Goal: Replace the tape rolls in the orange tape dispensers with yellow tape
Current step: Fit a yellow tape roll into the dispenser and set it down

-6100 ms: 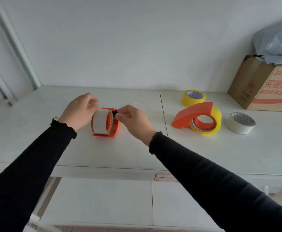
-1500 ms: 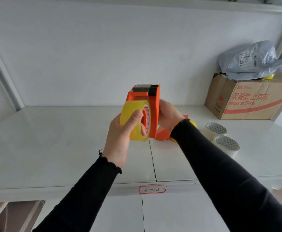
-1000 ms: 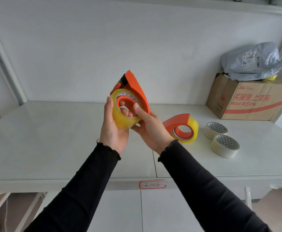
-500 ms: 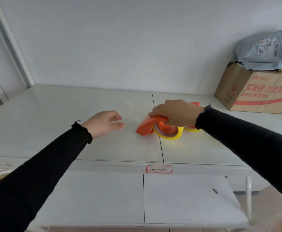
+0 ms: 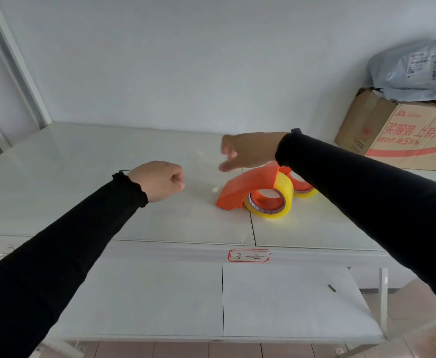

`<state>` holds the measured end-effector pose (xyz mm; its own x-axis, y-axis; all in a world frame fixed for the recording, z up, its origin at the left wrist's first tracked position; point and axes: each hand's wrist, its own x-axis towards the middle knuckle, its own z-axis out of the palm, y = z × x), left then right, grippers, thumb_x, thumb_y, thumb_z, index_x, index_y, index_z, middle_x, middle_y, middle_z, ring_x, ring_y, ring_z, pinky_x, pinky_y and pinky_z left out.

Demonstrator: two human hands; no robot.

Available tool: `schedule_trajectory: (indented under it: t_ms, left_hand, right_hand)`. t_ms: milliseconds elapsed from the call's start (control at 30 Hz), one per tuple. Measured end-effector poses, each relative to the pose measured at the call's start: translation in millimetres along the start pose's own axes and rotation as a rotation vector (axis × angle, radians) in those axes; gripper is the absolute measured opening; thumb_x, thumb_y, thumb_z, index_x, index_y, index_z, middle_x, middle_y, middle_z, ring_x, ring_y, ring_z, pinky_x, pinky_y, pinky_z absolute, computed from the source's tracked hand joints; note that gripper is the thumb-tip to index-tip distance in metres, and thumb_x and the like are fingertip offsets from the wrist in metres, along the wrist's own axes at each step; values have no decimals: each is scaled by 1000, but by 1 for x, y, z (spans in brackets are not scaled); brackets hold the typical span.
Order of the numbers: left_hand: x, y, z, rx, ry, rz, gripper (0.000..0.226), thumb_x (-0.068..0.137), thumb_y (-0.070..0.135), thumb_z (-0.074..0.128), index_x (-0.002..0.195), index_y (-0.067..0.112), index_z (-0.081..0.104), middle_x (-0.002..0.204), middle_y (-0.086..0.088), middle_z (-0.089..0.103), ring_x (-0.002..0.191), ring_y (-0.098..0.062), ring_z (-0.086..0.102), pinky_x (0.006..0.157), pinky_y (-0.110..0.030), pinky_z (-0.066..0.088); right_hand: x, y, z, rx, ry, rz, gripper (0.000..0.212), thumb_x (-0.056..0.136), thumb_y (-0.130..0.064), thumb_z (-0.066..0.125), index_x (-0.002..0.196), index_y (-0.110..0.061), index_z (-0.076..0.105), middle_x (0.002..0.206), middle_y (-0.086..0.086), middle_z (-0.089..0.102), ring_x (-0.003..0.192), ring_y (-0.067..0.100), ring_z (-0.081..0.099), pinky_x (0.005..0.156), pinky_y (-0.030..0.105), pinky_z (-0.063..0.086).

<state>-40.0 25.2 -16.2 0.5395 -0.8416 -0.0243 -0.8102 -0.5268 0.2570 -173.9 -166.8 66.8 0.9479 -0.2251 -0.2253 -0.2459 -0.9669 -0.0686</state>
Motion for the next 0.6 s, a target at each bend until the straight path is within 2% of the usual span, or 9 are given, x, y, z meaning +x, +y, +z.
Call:
schedule_trajectory:
  t_ms: [67, 133, 200, 267, 300, 367, 467, 533, 600]
  left_hand:
    - [-2, -1, -2, 16, -8, -3, 14, 95, 34, 51, 97, 24, 61, 107, 7, 62, 101, -18, 57, 86, -32, 44]
    - [-3, 0, -2, 24, -24, -7, 16, 95, 34, 50, 99, 23, 61, 105, 8, 60, 102, -18, 57, 88, -33, 45]
    - [-2, 0, -1, 76, -26, -7, 15, 95, 33, 48, 98, 24, 60, 101, 8, 58, 97, -18, 56, 81, -32, 44]
    - [1, 1, -3, 137, 20, 0, 13, 95, 30, 44, 91, 25, 56, 99, 7, 60, 89, -19, 55, 71, -30, 40]
    - [2, 2, -4, 161, 56, 6, 14, 94, 29, 43, 90, 24, 56, 99, 6, 62, 87, -19, 55, 69, -30, 39]
    - [6, 6, -8, 194, 109, 19, 17, 94, 27, 42, 93, 23, 58, 102, 4, 64, 89, -21, 56, 66, -30, 38]
    - [13, 16, -10, 234, 140, 36, 18, 95, 27, 42, 98, 22, 59, 106, 4, 64, 91, -21, 57, 65, -30, 36]
    - [18, 22, -9, 264, 137, 42, 19, 95, 26, 42, 101, 22, 60, 107, 3, 64, 90, -21, 55, 65, -29, 35]
    - [24, 27, -6, 297, 115, 42, 21, 95, 26, 43, 106, 21, 61, 109, 2, 64, 89, -21, 53, 67, -29, 35]
  right_hand:
    - [-7, 4, 0, -266, -13, 52, 52, 94, -57, 57, 127, -17, 51, 108, -5, 58, 95, 21, 56, 72, 31, 43]
    - [-12, 6, 2, -275, -94, 21, 44, 92, -62, 55, 112, -24, 59, 109, -6, 60, 96, 17, 54, 72, 28, 39]
    - [-12, 4, 9, -226, -231, -18, 52, 90, -66, 55, 124, -28, 62, 127, -7, 62, 111, 16, 55, 86, 29, 41]
    - [-8, 0, 23, -300, -306, -34, 63, 90, -64, 56, 143, -31, 53, 138, -5, 58, 124, 20, 54, 91, 31, 40]
    - [-5, 0, 31, -363, -294, -47, 63, 91, -61, 55, 146, -30, 51, 137, -3, 59, 124, 22, 54, 89, 31, 40]
    - [1, 2, 46, -440, -186, -84, 57, 93, -57, 52, 140, -26, 56, 126, 0, 65, 115, 24, 59, 85, 32, 44]
    - [6, 10, 59, -415, -40, -111, 50, 90, -62, 50, 115, -25, 70, 102, -1, 72, 95, 23, 64, 77, 34, 49]
    - [7, 14, 61, -413, -3, -123, 44, 87, -61, 51, 93, -22, 72, 80, -2, 68, 79, 22, 61, 65, 31, 45]
    - [7, 15, 62, -432, 16, -130, 41, 86, -57, 53, 83, -20, 69, 69, -2, 61, 70, 22, 57, 58, 29, 38]
